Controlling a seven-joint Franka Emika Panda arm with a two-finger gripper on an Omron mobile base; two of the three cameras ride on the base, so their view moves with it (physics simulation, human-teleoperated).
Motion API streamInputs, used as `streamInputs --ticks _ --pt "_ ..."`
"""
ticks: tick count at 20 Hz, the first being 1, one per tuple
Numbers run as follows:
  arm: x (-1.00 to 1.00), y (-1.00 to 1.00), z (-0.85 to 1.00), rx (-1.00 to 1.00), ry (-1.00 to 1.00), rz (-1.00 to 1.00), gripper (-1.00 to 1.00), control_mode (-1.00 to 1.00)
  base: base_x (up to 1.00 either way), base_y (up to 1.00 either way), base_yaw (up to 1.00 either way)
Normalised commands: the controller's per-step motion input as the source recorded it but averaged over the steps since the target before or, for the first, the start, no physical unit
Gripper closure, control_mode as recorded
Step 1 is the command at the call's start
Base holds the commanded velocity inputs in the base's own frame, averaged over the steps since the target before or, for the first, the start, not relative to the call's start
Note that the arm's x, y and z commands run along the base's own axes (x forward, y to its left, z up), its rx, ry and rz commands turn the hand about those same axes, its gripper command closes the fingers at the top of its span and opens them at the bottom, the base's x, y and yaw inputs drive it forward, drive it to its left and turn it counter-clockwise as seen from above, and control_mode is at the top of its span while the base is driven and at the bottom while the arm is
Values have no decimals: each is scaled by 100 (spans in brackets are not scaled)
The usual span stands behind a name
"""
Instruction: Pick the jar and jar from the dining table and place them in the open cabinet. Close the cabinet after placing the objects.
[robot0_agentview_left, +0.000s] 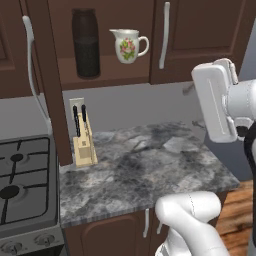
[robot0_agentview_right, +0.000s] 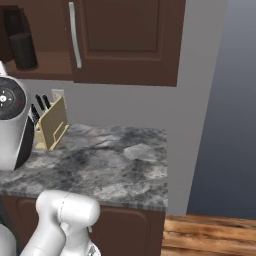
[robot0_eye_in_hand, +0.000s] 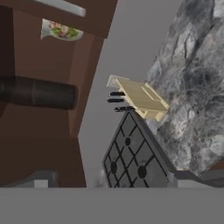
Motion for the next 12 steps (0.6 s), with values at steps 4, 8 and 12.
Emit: streamInputs --ticks 4,8,12 --pt "-42 26 -8 0 -6 10 -100 -100 0 0 0" --pt "-41 27 -7 0 -8 8 -100 -100 0 0 0" --pt "-29 30 -8 0 -1 3 -100 -100 0 0 0"
